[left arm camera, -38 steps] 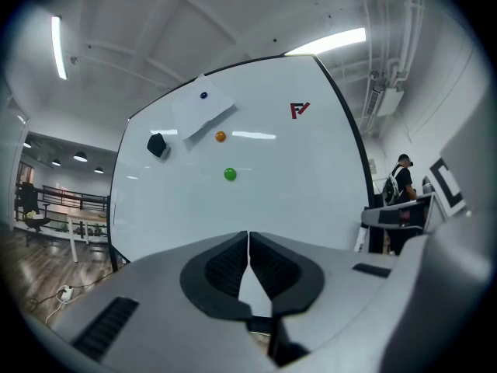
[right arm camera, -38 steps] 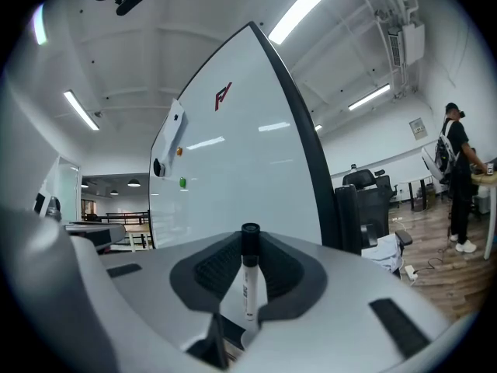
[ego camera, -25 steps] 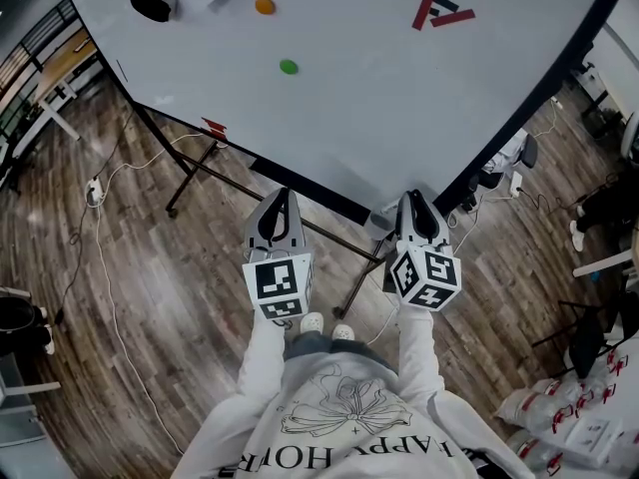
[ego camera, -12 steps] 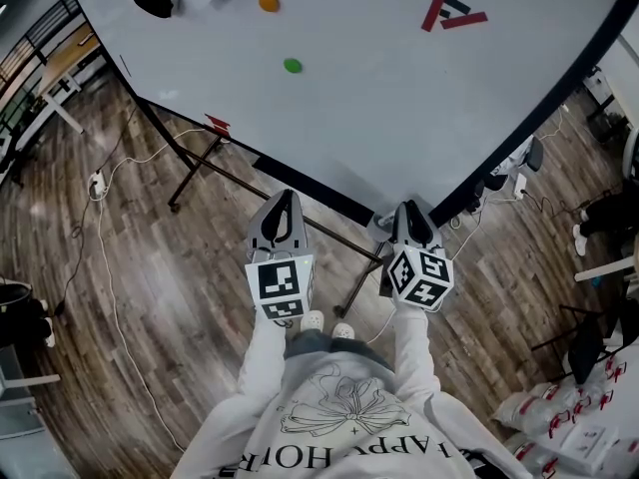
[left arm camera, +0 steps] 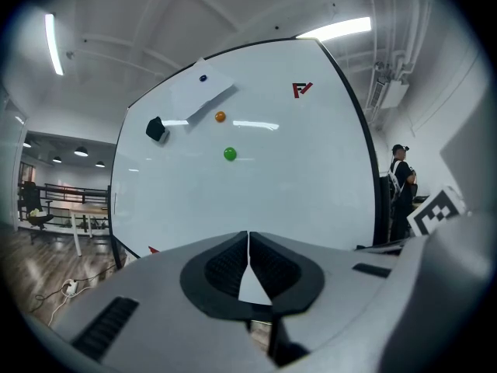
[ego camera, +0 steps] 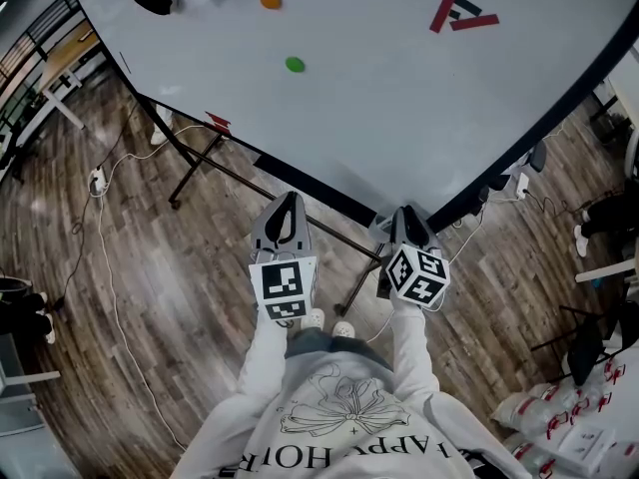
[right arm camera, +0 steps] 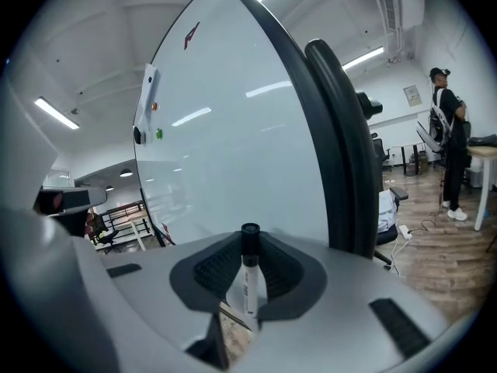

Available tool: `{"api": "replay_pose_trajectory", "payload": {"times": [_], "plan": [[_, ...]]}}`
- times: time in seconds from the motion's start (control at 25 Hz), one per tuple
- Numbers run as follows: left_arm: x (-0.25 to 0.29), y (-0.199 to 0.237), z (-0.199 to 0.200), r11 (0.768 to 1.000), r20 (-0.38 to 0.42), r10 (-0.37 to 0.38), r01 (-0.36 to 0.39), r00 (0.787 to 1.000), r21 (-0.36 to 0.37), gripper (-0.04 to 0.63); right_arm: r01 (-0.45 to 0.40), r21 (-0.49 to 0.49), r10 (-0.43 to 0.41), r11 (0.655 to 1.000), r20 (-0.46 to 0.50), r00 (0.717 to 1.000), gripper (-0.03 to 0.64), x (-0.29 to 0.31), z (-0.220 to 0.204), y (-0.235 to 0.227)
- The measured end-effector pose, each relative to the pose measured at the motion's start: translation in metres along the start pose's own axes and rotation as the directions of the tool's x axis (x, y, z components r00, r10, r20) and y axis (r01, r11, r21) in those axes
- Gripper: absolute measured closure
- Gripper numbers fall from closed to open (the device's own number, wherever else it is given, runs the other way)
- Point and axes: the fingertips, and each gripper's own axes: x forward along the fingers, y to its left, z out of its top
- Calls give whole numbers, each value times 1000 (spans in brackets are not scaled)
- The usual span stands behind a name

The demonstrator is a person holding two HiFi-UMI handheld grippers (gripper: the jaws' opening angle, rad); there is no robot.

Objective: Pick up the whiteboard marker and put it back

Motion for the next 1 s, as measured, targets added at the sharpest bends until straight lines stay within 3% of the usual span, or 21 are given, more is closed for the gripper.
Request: {"api": "replay_pose_trajectory", "payload": {"times": [0.52,1.0], "plan": [[3,4,-8,1000,-21,5,-6,1000,-5,588,12,14,-11,1000,-70,998,554,12,-25,-2],[1,3,-10,1000,-23,6,-6,1000,-9,588,39,-34,-43,999,-114,993,552,12,-38,-5]]}}
